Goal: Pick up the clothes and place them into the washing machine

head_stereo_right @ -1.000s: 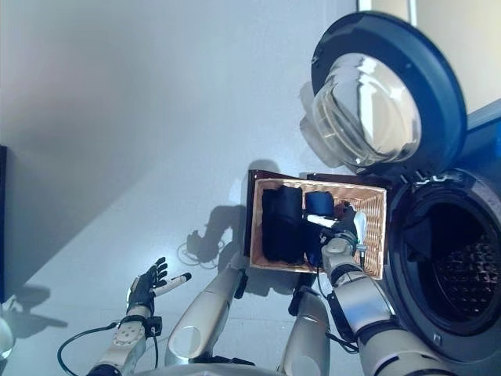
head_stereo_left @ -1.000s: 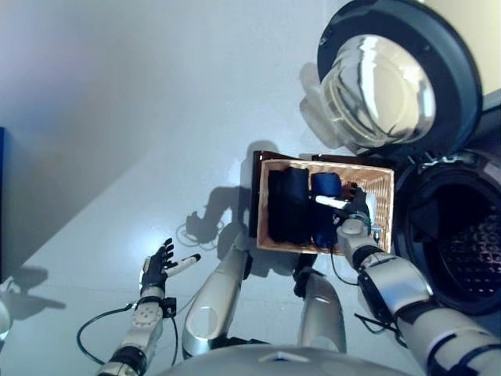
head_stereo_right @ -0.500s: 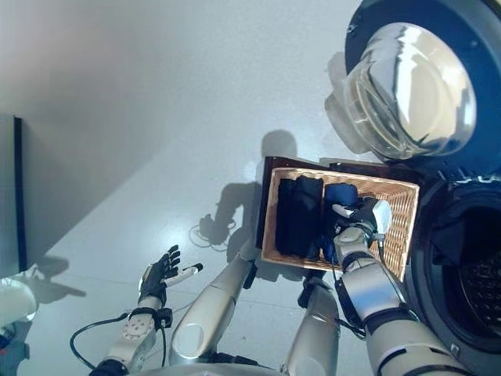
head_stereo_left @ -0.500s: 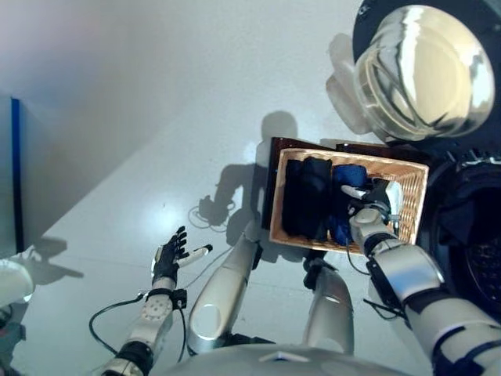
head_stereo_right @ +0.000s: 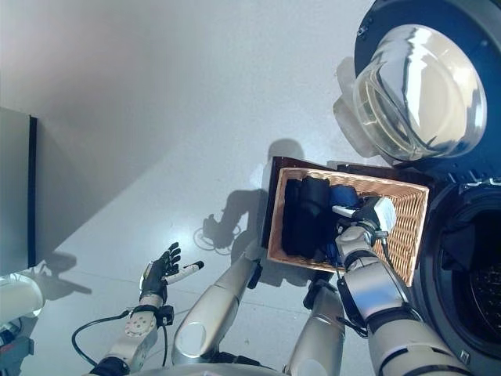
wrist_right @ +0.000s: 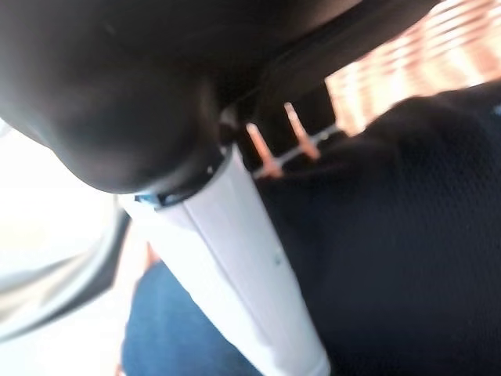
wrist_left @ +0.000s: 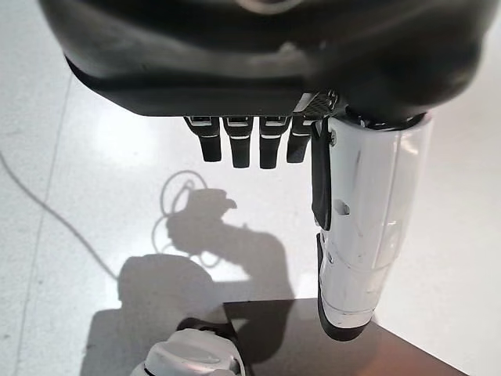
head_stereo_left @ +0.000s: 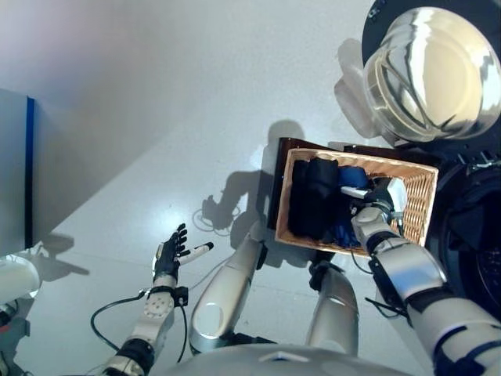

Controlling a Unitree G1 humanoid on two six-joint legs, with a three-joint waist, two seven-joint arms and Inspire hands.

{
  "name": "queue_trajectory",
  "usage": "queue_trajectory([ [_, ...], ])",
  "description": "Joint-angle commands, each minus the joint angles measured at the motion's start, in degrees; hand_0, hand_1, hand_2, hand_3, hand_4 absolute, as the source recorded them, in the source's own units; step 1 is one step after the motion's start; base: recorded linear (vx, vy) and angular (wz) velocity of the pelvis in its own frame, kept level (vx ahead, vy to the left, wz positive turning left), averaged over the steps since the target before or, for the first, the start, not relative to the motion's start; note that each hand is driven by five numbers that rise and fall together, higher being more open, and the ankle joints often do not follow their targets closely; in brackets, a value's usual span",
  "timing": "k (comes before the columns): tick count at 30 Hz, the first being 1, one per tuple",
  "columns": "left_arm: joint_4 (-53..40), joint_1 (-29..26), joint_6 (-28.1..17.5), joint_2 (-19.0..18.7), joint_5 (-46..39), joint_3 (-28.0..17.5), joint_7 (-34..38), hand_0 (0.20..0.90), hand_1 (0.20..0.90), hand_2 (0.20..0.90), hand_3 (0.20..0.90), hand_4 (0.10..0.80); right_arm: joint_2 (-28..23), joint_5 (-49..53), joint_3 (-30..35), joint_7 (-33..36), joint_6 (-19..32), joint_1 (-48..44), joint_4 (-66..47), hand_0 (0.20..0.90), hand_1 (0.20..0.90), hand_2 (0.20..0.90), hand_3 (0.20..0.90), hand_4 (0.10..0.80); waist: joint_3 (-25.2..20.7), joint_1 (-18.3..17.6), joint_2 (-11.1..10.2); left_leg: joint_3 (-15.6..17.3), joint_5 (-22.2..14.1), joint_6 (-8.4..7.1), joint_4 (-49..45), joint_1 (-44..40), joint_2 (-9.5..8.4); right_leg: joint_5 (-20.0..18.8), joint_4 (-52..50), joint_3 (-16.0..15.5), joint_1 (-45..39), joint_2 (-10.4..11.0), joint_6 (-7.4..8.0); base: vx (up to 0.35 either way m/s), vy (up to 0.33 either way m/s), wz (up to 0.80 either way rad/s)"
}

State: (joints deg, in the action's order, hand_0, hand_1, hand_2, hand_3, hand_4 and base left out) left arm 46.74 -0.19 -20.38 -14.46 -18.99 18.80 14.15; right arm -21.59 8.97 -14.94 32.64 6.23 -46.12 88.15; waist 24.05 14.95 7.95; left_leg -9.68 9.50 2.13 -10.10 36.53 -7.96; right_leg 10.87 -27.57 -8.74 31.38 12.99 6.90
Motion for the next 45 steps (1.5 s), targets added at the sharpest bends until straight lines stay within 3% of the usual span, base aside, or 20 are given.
queue_trajectory([
  [1, 1.58, 1.76, -1.33, -2.45, 0.15, -2.69, 1.56, 0.9, 0.9, 0.9, 0.9, 0.8, -4.84, 2.67, 2.48, 2.14, 4.04, 3.72, -4.28, 0.2, 0.2, 0.2, 0.2, 0.3, -0.84, -0.86, -1.43, 5.21, -10.89, 0.03, -14.79, 3.68, -0.62, -9.55, 3.15, 2.37, 1.91, -0.44, -4.37, 0.053, 0.023, -0.33],
  [6, 4.76, 2.53, -0.67, -1.96, -0.05, -4.67, 0.68, 0.9, 0.9, 0.9, 0.9, 0.8, -1.74, 5.88, 3.67, 0.57, 7.8, 8.63, -11.0, 0.2, 0.2, 0.2, 0.2, 0.3, -0.08, -3.04, -3.6, 6.78, -15.86, 1.36, -23.54, 2.75, 1.22, -6.16, -4.27, 4.08, 2.22, -2.72, -5.34, 0.073, 0.003, -0.29],
  [11, 7.33, 3.59, -1.07, -1.54, -0.71, -6.13, -0.49, 0.9, 0.9, 0.9, 0.9, 0.8, 0.59, 9.91, 5.48, -0.43, 11.18, 13.25, -18.5, 0.2, 0.2, 0.2, 0.2, 0.3, -1.39, -4.9, -4.78, 8.1, -18.29, 1.63, -25.36, 0.79, 2.85, -5.08, -4.89, 4.8, 1.74, -4.54, -5.2, 0.049, -0.028, -0.36],
  [14, 8.01, 4.73, -1.28, -1.44, -1.25, -6.87, -1.27, 0.9, 0.9, 0.9, 0.9, 0.8, 1.76, 14.93, 7.6, -1.86, 13.69, 15.44, -21.33, 0.2, 0.2, 0.2, 0.2, 0.3, -2.79, -5.64, -5.22, 8.97, -19.15, 1.9, -25.73, -0.09, 3.74, -4.54, -4.6, 5.25, 1.42, -5.61, -5.34, 0.069, 0.0, -0.15],
  [16, 9.65, 5.27, -1.36, -0.88, -1.23, -7.16, -1.91, 0.9, 0.9, 0.9, 0.9, 0.8, 3.4, 26.59, 12.26, -5.45, 17.59, 16.88, -21.8, 0.2, 0.2, 0.2, 0.2, 0.3, -3.77, -6.04, -4.86, 9.76, -20.02, 2.21, -25.94, -1.15, 4.03, -4.01, -4.65, 5.94, 1.09, -6.25, -5.29, 0.067, -0.001, -0.75],
  [23, 9.57, 7.77, -1.33, 0.06, -2.24, -6.68, -4.52, 0.9, 0.9, 0.9, 0.9, 0.8, 5.35, 46.15, 22.65, -11.78, 22.99, 18.36, -23.26, 0.2, 0.2, 0.2, 0.2, 0.3, -6.59, -6.61, -0.97, 10.85, -20.69, 2.53, -24.44, -2.57, 3.37, -3.15, -4.79, 6.85, 0.83, -5.84, -4.95, 0.036, 0.035, -0.09],
  [24, 9.55, 7.75, -1.31, 0.08, -2.25, -6.63, -4.53, 0.9, 0.9, 0.9, 0.9, 0.8, 5.25, 46.26, 22.67, -11.91, 22.99, 18.32, -23.15, 0.2, 0.2, 0.2, 0.2, 0.3, -6.58, -6.54, -0.92, 10.88, -20.68, 2.54, -24.41, -2.59, 3.39, -3.18, -4.75, 6.88, 0.83, -5.86, -4.95, 0.006, 0.072, -0.01],
  [25, 9.4, 8.06, -1.4, 0.49, -2.57, -6.09, -5.15, 0.9, 0.9, 0.9, 0.9, 0.8, 4.19, 47.57, 24.16, -12.02, 23.56, 16.49, -22.53, 0.2, 0.2, 0.2, 0.2, 0.3, -7.13, -6.51, 0.64, 11.34, -20.41, 2.54, -23.8, -2.64, 3.16, -3.41, -4.17, 7.31, 0.82, -5.47, -4.77, 0.002, 0.058, -0.01],
  [28, 9.71, 8.09, -1.38, 0.97, -2.34, -4.95, -5.69, 0.9, 0.9, 0.9, 0.9, 0.8, 2.19, 49.23, 25.26, -13.23, 23.61, 13.93, -22.37, 0.2, 0.2, 0.2, 0.2, 0.3, -7.84, -6.24, 2.63, 11.73, -19.62, 2.53, -22.06, -2.81, 2.74, -4.03, -3.29, 7.81, 1.05, -5.16, -4.63, 0.003, 0.047, -0.07],
  [39, 10.23, 8.26, -1.03, 3.43, -4.05, -0.91, -7.35, 0.9, 0.9, 0.9, 0.9, 0.8, -1.74, 56.02, 31.85, -13.43, 28.19, 7.67, -26.21, 0.2, 0.2, 0.2, 0.2, 0.3, -9.0, -6.1, 7.4, 12.03, -17.47, 1.65, -18.79, -2.4, 1.77, -4.11, -2.46, 8.92, 1.95, -4.48, -4.78, 0.0, 0.021, -0.04],
  [45, 9.21, 9.18, -1.55, 2.54, -4.7, 0.58, -7.91, 0.9, 0.9, 0.9, 0.9, 0.8, -8.8, 53.36, 33.36, -8.97, 30.49, 1.57, -28.78, 0.2, 0.2, 0.2, 0.2, 0.3, -9.75, -5.55, 10.48, 12.12, -16.95, 1.12, -17.79, -2.63, 0.95, -4.0, -2.73, 9.16, 1.9, -3.57, -4.55, -0.001, 0.012, 0.05],
])
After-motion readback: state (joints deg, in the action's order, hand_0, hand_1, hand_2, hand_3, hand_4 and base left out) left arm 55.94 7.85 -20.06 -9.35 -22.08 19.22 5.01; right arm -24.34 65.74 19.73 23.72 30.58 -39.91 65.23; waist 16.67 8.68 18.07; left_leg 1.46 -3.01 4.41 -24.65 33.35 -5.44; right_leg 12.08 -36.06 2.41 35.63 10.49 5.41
